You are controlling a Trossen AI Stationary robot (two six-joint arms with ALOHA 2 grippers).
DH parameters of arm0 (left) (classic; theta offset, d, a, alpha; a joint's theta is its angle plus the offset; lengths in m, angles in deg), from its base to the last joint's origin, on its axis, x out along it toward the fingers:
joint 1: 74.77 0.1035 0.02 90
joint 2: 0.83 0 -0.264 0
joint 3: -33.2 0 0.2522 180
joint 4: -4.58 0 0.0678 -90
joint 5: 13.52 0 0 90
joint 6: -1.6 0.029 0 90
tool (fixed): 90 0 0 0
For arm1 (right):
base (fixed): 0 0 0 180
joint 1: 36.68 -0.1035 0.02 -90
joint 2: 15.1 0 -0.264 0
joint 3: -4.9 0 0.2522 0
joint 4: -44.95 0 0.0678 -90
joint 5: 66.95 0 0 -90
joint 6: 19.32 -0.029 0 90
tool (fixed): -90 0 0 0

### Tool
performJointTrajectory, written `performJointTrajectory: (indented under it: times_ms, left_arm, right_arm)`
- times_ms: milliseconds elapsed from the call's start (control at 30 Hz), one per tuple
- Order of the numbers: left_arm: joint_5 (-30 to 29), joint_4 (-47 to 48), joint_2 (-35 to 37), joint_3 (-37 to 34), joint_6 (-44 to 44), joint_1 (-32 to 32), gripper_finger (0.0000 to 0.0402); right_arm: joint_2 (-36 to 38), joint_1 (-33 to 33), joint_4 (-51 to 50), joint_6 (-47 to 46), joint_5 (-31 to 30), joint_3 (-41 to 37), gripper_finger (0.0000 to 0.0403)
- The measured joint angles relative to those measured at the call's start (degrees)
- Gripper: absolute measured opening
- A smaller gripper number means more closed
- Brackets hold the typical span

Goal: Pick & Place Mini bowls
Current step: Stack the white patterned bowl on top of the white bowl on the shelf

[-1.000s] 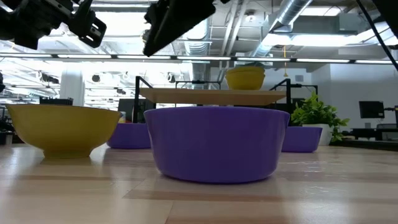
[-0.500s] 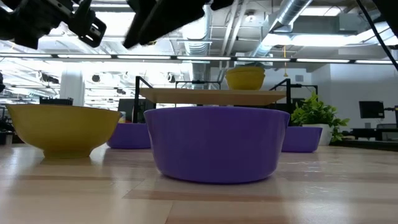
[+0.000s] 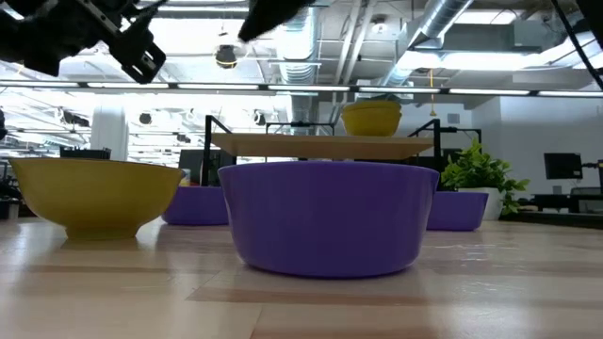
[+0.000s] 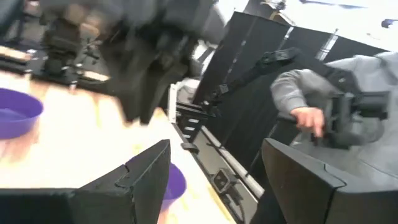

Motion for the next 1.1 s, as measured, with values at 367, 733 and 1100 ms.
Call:
performJointTrajectory:
  times_ms: [367,733,1100]
  left_arm:
    - [-0.9,-0.6,-4.9,0.0,0.1,0.0,0.0253]
    - [-0.9,-1.3,-6.4,0.0,0.1,0.0,0.0253]
    - [-0.9,-2.1,-6.4,0.0,0.1,0.0,0.0253]
  right_arm:
    - [10.9,2.5,-3.7,-5.3,0.3,0.0,0.001]
    - [23.0,6.7,-3.7,-10.4,3.2,-8.5,0.0001]
    - [41.2,11.4,9.9,-15.2,5.7,-30.3,0.0001]
